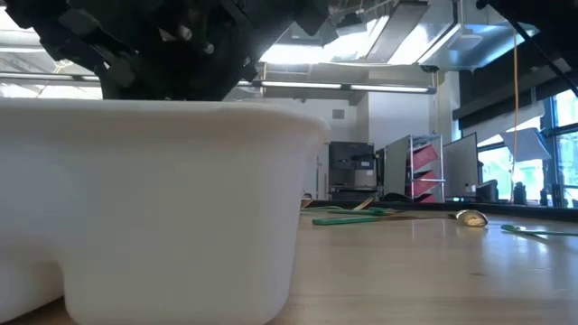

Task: Sort silverware
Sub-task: Put the fork in the silverware tray

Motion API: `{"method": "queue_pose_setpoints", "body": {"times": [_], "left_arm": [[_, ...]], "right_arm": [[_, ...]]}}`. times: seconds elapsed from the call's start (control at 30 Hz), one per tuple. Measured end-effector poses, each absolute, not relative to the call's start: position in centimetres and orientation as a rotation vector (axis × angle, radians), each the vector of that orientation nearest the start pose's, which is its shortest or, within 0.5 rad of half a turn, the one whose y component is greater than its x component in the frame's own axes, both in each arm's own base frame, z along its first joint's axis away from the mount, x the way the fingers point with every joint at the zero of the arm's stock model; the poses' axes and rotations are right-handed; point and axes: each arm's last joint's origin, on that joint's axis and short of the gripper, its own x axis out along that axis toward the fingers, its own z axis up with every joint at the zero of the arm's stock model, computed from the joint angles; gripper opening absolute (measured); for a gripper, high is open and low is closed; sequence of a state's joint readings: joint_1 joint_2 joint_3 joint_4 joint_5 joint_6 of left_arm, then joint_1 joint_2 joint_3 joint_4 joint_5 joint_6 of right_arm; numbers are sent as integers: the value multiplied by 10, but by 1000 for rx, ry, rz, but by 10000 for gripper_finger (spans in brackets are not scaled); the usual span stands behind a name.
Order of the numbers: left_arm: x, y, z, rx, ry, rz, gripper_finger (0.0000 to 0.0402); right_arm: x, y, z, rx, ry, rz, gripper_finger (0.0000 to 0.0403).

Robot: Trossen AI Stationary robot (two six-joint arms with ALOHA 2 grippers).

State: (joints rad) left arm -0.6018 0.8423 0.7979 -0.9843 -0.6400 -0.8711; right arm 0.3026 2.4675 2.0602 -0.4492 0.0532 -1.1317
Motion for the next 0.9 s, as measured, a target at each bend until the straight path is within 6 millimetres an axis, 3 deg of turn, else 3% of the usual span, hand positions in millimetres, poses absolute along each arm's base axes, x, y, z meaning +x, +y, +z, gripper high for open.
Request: {"method": "queue_pose_setpoints", "body": {"times": [0.63, 0.77, 0.9], "left_arm": [[124, -64, 272, -208, 737, 374, 107], [124, -64, 272, -208, 736, 374, 107], [124, -64, 272, -212, 735, 376, 107]], "right_arm": [[517, 157, 151, -1235, 643, 633, 75], [519, 162, 157, -1291, 688, 509, 71], [519, 170, 176, -1349, 731, 326, 63]]}}
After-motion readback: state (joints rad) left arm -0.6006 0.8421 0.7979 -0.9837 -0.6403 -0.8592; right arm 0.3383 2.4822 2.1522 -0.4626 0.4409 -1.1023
